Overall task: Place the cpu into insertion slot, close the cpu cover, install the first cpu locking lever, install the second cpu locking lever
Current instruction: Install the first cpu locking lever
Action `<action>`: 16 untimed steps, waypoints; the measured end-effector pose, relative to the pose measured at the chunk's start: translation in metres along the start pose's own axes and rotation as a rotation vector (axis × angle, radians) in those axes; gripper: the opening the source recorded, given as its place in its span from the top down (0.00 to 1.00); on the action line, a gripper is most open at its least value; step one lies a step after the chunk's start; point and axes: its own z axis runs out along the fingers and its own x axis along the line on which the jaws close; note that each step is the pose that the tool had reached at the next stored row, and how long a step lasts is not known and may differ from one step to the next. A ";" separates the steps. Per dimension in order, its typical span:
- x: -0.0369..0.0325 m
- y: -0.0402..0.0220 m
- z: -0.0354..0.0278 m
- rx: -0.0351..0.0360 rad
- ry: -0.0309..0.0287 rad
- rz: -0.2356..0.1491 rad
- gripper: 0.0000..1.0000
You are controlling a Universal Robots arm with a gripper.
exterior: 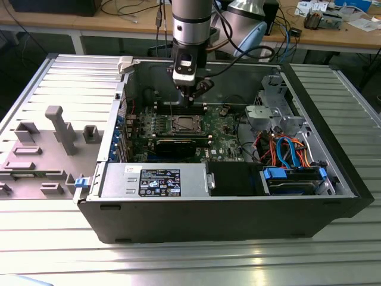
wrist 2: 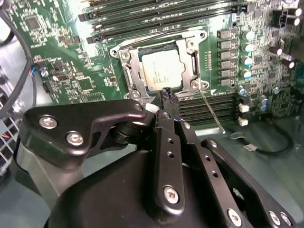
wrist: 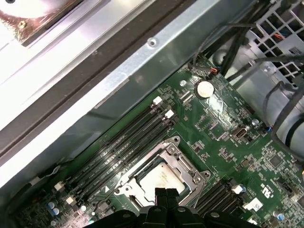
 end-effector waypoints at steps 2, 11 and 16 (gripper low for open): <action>0.0000 0.0000 0.0000 -0.0007 0.0009 -0.032 0.89; 0.0000 0.0000 0.0002 -0.0042 0.0048 -0.172 0.89; 0.0001 -0.0001 0.0003 -0.0060 0.0068 -0.246 0.89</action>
